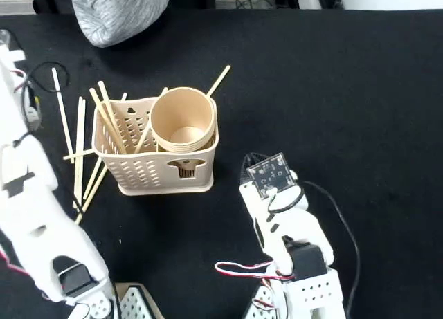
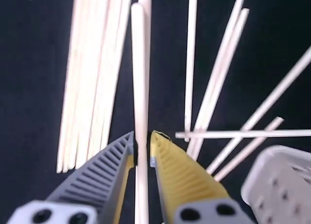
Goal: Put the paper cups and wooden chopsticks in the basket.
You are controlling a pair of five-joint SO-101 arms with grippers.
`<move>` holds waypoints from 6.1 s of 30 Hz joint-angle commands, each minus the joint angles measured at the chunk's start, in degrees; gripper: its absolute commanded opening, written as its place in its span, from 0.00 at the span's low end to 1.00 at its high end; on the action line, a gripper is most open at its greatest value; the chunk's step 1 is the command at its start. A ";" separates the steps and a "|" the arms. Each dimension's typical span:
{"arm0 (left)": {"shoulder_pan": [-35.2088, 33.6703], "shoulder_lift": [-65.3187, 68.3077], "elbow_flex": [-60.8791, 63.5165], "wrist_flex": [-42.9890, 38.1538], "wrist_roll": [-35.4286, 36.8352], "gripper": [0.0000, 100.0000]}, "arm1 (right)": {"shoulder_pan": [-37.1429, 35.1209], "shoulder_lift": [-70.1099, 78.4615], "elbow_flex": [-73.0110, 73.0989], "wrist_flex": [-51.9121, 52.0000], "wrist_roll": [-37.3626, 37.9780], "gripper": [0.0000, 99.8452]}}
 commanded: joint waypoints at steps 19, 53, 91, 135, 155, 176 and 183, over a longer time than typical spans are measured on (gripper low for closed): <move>4.70 -59.78 49.89 -33.58 10.99 0.03 | 0.70 -5.05 -0.22 -0.18 0.79 0.02; 30.46 -98.46 98.51 -88.53 21.89 0.03 | 0.79 -5.05 -0.31 -0.18 0.79 0.02; -7.08 -67.34 79.87 -45.80 5.01 0.24 | 0.79 -5.05 -0.31 -0.18 0.79 0.02; -6.29 24.18 -3.03 -13.10 -15.30 0.03 | 0.79 -5.05 -0.22 -0.18 0.79 0.02; -5.67 10.81 -12.62 -1.58 -11.16 0.03 | 0.79 -5.05 -0.31 -0.18 0.79 0.02; -2.95 2.73 -10.42 0.35 -1.41 0.03 | 0.79 -5.05 -0.40 -0.18 0.79 0.02; -0.92 -19.16 1.27 0.18 1.05 0.03 | 0.79 -5.05 -0.40 -0.18 0.79 0.02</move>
